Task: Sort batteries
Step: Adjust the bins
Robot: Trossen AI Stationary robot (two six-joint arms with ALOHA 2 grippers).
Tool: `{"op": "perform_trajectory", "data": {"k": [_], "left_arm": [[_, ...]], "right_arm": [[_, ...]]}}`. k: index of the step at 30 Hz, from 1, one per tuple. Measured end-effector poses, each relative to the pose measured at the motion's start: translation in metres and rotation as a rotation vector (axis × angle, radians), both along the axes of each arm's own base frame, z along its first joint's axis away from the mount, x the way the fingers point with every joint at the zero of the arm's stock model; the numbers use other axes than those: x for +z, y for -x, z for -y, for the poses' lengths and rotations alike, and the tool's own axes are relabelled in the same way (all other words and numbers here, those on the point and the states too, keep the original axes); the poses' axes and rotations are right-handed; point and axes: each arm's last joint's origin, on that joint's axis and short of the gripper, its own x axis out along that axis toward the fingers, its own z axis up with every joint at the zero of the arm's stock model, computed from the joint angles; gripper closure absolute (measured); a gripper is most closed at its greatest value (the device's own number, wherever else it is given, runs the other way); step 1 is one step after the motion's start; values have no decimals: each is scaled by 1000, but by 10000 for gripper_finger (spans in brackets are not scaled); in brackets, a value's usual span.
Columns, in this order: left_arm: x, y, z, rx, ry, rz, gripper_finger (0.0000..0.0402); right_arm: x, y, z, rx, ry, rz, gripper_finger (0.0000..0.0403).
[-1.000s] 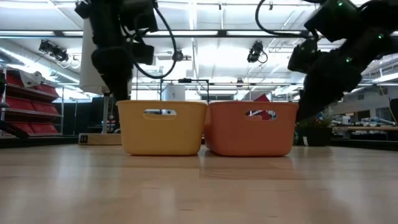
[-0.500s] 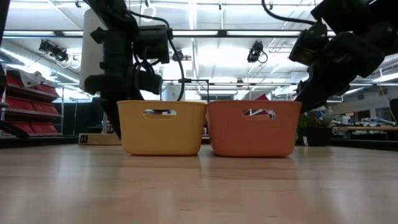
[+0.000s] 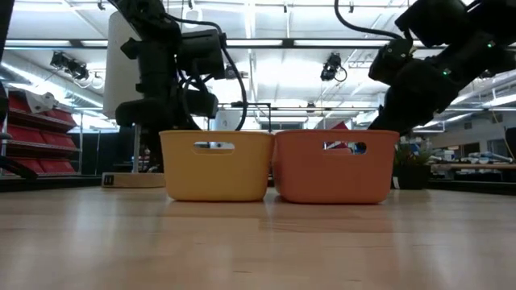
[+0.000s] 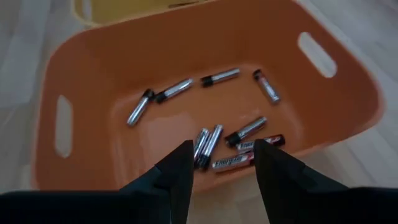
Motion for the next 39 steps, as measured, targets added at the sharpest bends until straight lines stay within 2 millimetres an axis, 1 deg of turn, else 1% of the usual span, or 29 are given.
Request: {"op": "perform_trajectory", "data": {"k": [4,8,10,12,14,16,18,19,20,22,24,30,34,39], "left_arm": [[0,-1,2,-17,43,11,384],[0,1,2,-17,46,-7,384],[0,2,2,-14,47,-13,384],[0,2,2,-11,47,-14,384],[0,2,2,-11,46,-17,384],[0,2,2,-10,45,-19,384],[0,2,2,-9,34,-20,384],[0,2,1,-7,26,-21,384],[0,2,1,-6,26,-21,384],[0,2,1,-5,27,-21,384],[0,2,1,-3,27,-21,384],[0,2,1,21,32,-20,384],[0,2,1,18,32,-20,384],[0,2,1,17,32,-20,384]], "right_arm": [[0,0,5,-26,1,0,247],[0,0,8,-73,18,6,248],[2,0,5,-89,8,28,248],[7,0,-1,-66,-12,71,252],[13,1,-10,0,-42,110,257],[18,3,-22,154,-80,124,265],[19,6,-34,351,-143,104,274],[18,7,-38,413,-167,94,279],[17,8,-42,439,-181,88,285],[14,7,-45,449,-182,72,299],[7,5,-46,439,-167,31,313],[-13,-4,-37,386,-151,-49,344],[-17,-11,-32,364,-145,-24,350],[-17,-14,-29,352,-138,-5,349]]}}
